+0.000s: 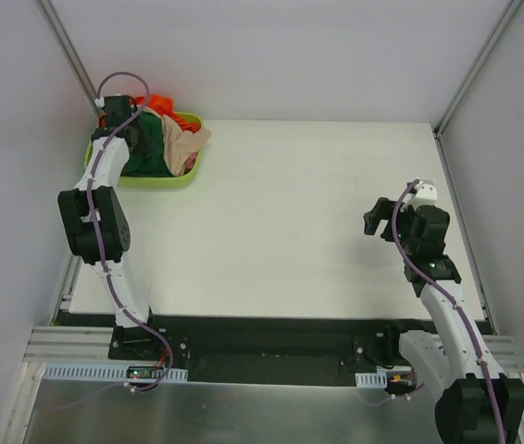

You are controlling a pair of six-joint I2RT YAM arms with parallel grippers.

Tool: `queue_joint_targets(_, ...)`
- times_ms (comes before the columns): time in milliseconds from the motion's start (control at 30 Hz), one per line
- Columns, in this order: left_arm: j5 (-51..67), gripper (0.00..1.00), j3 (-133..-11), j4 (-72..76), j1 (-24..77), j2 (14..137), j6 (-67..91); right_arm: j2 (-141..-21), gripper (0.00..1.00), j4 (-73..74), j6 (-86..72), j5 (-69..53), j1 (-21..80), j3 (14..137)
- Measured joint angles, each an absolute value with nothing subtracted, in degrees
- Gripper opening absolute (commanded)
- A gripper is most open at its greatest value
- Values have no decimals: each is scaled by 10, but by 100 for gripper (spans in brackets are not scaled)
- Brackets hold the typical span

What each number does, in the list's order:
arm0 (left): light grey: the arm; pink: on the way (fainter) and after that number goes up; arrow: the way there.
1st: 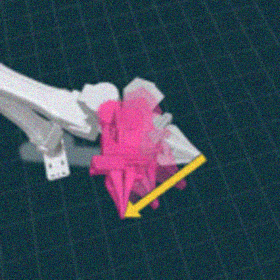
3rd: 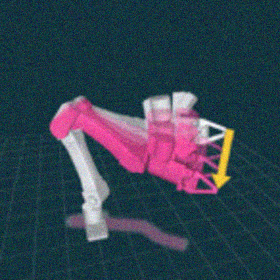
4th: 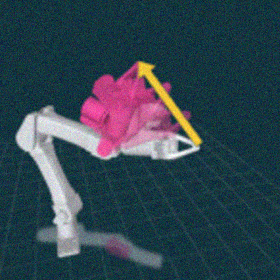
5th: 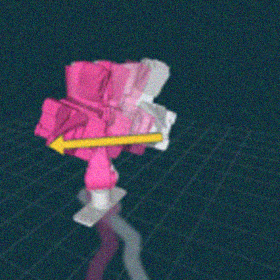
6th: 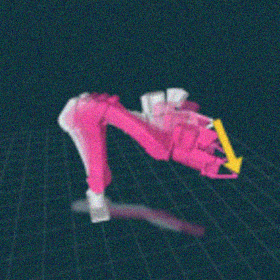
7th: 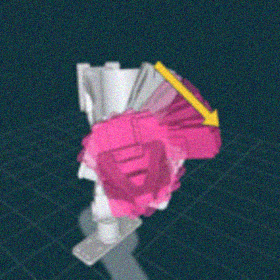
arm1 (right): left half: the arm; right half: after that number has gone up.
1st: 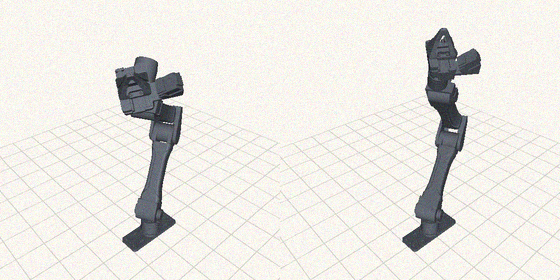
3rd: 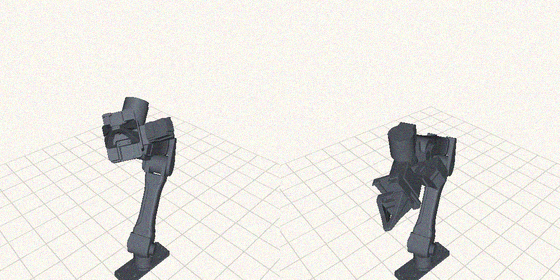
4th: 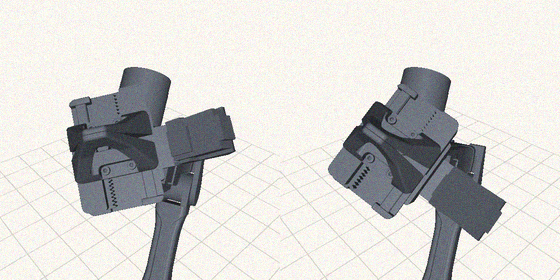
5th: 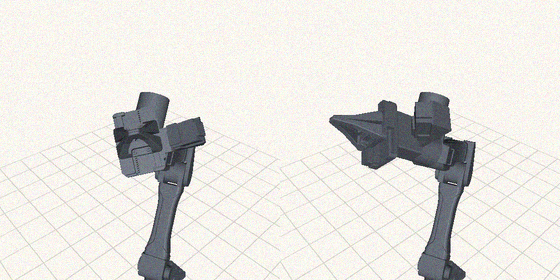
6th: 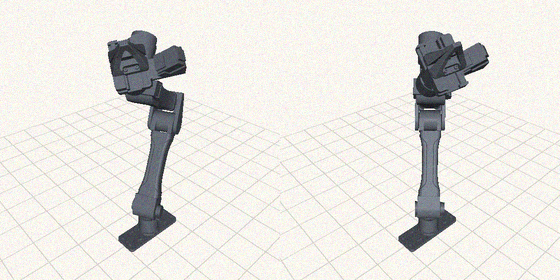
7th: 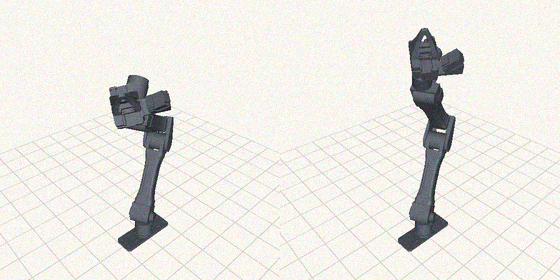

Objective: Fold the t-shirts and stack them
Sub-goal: Grab crumpled tshirt from bin with the left arm, then move the tshirt to the center of the board

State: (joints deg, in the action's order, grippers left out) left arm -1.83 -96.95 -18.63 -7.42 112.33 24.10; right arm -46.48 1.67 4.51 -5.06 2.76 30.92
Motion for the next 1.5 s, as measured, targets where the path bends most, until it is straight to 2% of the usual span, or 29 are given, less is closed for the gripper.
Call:
queue_joint_targets(300,6,0,-1010,-227,-80,1098,209,-449,96,20,50,-47,28,309)
queue_joint_targets(667,31,0,-987,-234,-79,816,237,-416,96,20,50,-40,28,309)
queue_joint_targets(967,134,0,-981,-218,-80,656,277,-398,96,16,46,-32,28,302)
queue_joint_targets(1333,328,0,-1027,-133,-75,642,375,-397,96,-6,38,-49,28,296)
queue_joint_targets(1500,375,0,-1086,-84,23,709,410,-402,96,-10,36,-55,28,296)
